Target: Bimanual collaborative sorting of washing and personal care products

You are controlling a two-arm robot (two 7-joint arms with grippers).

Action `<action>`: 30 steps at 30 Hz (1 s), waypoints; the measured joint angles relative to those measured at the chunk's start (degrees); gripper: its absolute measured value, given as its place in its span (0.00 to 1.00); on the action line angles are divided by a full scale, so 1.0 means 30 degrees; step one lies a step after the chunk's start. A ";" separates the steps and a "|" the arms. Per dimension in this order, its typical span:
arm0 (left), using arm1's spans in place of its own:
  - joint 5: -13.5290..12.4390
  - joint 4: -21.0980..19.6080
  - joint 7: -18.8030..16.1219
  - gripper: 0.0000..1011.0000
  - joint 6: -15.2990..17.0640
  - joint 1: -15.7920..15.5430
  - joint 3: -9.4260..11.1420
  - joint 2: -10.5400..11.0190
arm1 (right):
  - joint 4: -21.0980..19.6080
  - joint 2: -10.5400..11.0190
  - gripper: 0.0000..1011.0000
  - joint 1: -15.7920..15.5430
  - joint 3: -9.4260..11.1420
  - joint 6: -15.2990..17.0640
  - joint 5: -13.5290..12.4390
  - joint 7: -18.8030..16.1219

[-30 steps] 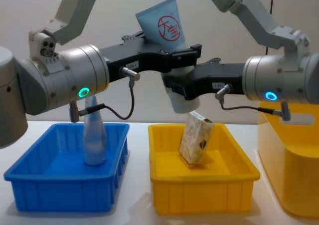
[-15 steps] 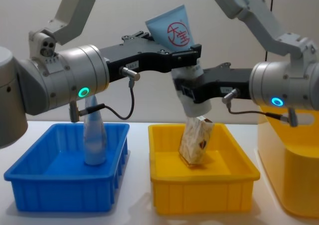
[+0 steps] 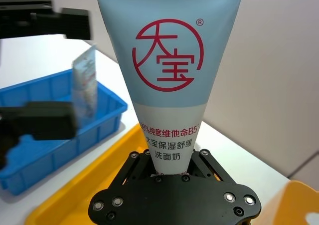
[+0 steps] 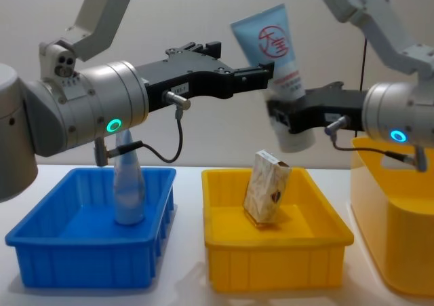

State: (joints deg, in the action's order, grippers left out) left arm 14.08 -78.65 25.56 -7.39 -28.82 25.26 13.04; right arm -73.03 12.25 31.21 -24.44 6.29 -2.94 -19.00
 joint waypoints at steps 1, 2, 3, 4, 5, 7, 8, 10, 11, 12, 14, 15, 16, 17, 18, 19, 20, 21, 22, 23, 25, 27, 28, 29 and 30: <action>-0.0001 -0.0001 0.0001 0.99 0.0000 0.0000 0.0000 0.0000 | -0.0050 0.0003 0.18 -0.0046 0.0072 0.0050 0.0003 0.0123; -0.0001 0.0000 0.0000 0.99 0.0000 0.0000 -0.0001 0.0001 | -0.0103 0.0005 0.18 -0.0100 0.0152 0.0088 0.0006 0.0228; 0.0000 0.0000 0.0001 0.99 0.0000 0.0000 0.0000 0.0002 | -0.0207 0.0006 0.18 -0.0214 0.0306 0.0175 0.0012 0.0436; 0.0000 -0.0002 0.0001 0.99 0.0000 0.0000 0.0000 0.0000 | -0.0283 0.0006 0.18 -0.0299 0.0417 0.0218 0.0013 0.0540; 0.0000 -0.0002 0.0001 0.99 0.0000 0.0000 0.0000 0.0002 | -0.0343 0.0005 0.18 -0.0358 0.0501 0.0285 0.0016 0.0695; -0.0001 -0.0002 0.0001 0.99 0.0000 0.0000 0.0001 0.0000 | -0.0585 -0.0007 0.18 -0.0574 0.0788 0.0434 0.0018 0.1063; 0.0000 -0.0001 0.0000 0.99 0.0000 -0.0001 0.0001 0.0000 | -0.0668 -0.0014 0.18 -0.0654 0.0882 0.0481 0.0018 0.1181; 0.0000 -0.0001 0.0001 0.99 0.0000 0.0000 0.0000 0.0002 | -0.0909 -0.0035 0.17 -0.0891 0.1177 0.0655 0.0018 0.1603; 0.0000 -0.0001 0.0001 0.99 0.0000 0.0000 0.0000 0.0003 | -0.1014 -0.0054 0.17 -0.0997 0.1313 0.0718 0.0018 0.1732; 0.0000 -0.0001 0.0001 0.99 0.0000 -0.0001 0.0000 0.0001 | -0.1198 -0.0092 0.17 -0.1169 0.1535 0.0816 0.0012 0.2047; -0.0001 0.0000 0.0000 0.99 0.0000 -0.0001 0.0000 0.0001 | -0.1371 -0.0131 0.18 -0.1340 0.1756 0.0944 0.0000 0.2356; -0.0001 0.0000 0.0000 0.99 0.0000 -0.0001 0.0000 0.0001 | -0.1449 -0.0151 0.18 -0.1421 0.1856 0.0983 -0.0004 0.2447; 0.0000 -0.0001 0.0001 0.99 0.0000 0.0000 0.0000 0.0001 | -0.1626 -0.0197 0.17 -0.1584 0.2079 0.1119 -0.0029 0.2762; 0.0000 -0.0001 0.0001 0.99 0.0000 0.0000 0.0000 0.0001 | -0.1703 -0.0217 0.17 -0.1659 0.2176 0.1179 -0.0046 0.2898; -0.0001 -0.0002 0.0001 0.99 0.0000 -0.0001 -0.0001 -0.0001 | -0.1859 -0.0267 0.17 -0.1820 0.2402 0.1312 -0.0089 0.3168; 0.0000 -0.0001 0.0001 0.99 0.0000 0.0000 0.0000 0.0000 | -0.1962 -0.0299 0.17 -0.1939 0.2554 0.1382 -0.0113 0.3311; 0.0000 -0.0002 0.0001 0.99 0.0000 0.0000 0.0001 0.0003 | -0.2151 -0.0359 0.17 -0.2147 0.2824 0.1526 -0.0148 0.3631; -0.0001 -0.0002 0.0001 0.99 0.0000 0.0000 0.0000 0.0003 | -0.2151 -0.0359 0.17 -0.2147 0.2824 0.1526 -0.0148 0.3631; 0.0000 -0.0001 0.0001 0.99 0.0000 0.0000 -0.0001 0.0001 | -0.2314 -0.0413 0.17 -0.2304 0.3047 0.1652 -0.0177 0.3893; -0.0001 -0.0001 0.0001 0.99 0.0000 0.0000 0.0000 -0.0002 | -0.2396 -0.0444 0.17 -0.2393 0.3169 0.1742 -0.0201 0.4079; 0.0000 -0.0002 0.0001 0.99 0.0000 -0.0001 0.0000 0.0001 | -0.2604 -0.0514 0.17 -0.2664 0.3513 0.1961 -0.0247 0.4494; -0.0001 -0.0002 0.0001 0.99 0.0000 0.0000 0.0000 -0.0001 | -0.2764 -0.0575 0.17 -0.2850 0.3752 0.2131 -0.0271 0.4807; -0.0001 -0.0001 0.0001 0.99 0.0000 0.0000 0.0001 -0.0001 | -0.2834 -0.0601 0.18 -0.2928 0.3867 0.2204 -0.0278 0.4957; 0.0000 -0.0001 0.0001 0.99 0.0000 0.0000 0.0000 0.0000 | -0.2974 -0.0643 0.17 -0.3103 0.4098 0.2340 -0.0286 0.5233; -0.0001 -0.0001 0.0001 0.99 0.0000 0.0000 0.0000 0.0003 | -0.3057 -0.0672 0.17 -0.3219 0.4250 0.2411 -0.0289 0.5355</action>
State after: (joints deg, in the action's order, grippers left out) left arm 14.08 -78.66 25.57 -7.39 -28.82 25.26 13.05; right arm -82.20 10.23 21.55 -11.69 13.52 -3.81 -2.94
